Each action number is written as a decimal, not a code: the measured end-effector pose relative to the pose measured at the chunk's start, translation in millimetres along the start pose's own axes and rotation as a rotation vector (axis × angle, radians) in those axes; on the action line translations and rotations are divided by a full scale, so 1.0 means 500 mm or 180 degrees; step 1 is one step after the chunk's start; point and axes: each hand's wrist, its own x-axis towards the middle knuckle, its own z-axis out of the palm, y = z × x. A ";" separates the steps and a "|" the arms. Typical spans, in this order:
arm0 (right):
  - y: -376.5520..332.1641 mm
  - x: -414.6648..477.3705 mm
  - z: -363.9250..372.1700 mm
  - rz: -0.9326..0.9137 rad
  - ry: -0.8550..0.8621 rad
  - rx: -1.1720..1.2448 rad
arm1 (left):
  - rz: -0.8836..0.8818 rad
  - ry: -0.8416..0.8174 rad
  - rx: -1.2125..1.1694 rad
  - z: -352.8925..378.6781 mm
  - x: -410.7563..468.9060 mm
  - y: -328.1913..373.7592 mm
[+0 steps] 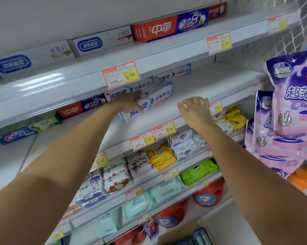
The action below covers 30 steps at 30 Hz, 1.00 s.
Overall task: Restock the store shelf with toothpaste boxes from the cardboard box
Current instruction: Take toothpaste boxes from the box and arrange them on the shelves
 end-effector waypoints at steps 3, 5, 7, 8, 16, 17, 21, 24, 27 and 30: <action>0.001 -0.002 0.000 -0.0018 0.0018 -0.0051 | -0.0336 0.0193 0.0352 0.022 0.026 -0.012; 0.001 -0.003 -0.002 -0.0017 0.0014 -0.0063 | -0.0538 0.0457 0.0566 0.035 0.032 -0.014; 0.000 -0.004 -0.001 -0.0020 0.0025 -0.0061 | -0.0573 0.0702 0.0648 0.043 0.032 -0.017; 0.000 -0.004 -0.001 -0.0018 0.0027 -0.0061 | -0.0526 0.0791 0.0647 0.046 0.031 -0.020; -0.002 -0.004 0.008 -0.0026 0.0141 -0.0102 | 0.0182 0.1543 0.0019 0.059 0.050 -0.109; -0.002 -0.003 0.010 -0.0028 0.0161 -0.0103 | 0.0141 0.1744 -0.0224 0.067 0.046 -0.117; -0.001 0.000 0.020 -0.0047 0.0255 -0.0182 | -0.0269 0.2081 -0.0929 0.086 0.031 -0.118; -0.001 -0.001 0.023 -0.0044 0.0277 -0.0147 | -0.0526 0.1989 -0.0996 0.086 0.035 -0.113; -0.001 -0.001 0.022 -0.0027 0.0296 -0.0144 | -0.0623 0.1888 -0.0861 0.090 0.047 -0.114; -0.001 -0.001 0.021 -0.0048 0.0247 -0.0218 | -0.0684 0.1894 -0.0810 0.089 0.047 -0.113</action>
